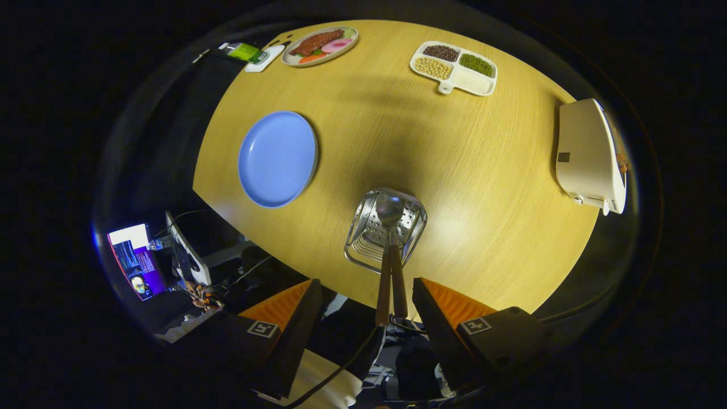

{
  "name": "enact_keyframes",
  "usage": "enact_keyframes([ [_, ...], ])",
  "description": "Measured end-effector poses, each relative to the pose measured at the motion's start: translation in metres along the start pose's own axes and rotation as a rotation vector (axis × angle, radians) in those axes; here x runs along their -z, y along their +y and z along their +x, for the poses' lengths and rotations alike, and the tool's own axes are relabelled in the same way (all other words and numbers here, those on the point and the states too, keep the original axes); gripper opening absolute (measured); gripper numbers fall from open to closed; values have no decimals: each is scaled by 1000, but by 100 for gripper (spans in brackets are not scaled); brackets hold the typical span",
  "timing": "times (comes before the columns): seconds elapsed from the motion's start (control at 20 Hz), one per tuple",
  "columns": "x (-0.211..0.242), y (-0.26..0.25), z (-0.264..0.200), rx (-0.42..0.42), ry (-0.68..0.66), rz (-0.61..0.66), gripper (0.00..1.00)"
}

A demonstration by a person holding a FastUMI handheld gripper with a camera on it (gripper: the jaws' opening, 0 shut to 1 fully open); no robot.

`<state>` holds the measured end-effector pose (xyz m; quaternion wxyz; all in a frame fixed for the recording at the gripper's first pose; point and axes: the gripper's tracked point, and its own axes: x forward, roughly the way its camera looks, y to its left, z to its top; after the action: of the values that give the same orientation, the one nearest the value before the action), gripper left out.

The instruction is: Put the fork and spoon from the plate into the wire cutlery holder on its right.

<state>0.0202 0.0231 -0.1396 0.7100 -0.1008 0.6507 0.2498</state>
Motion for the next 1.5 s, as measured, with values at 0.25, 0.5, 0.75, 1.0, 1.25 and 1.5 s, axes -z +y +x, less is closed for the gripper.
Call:
enact_keyframes([
  [0.25,-4,24,-52,-8,-301,10,99],
  [0.5,-6,37,-94,30,-605,42,99],
  [0.75,-2,40,-128,155,-909,40,99],
  [1.0,5,58,-178,239,-1192,37,99],
  [1.25,12,67,-255,349,-1490,23,99],
  [1.5,33,70,-292,345,-1674,40,98],
])
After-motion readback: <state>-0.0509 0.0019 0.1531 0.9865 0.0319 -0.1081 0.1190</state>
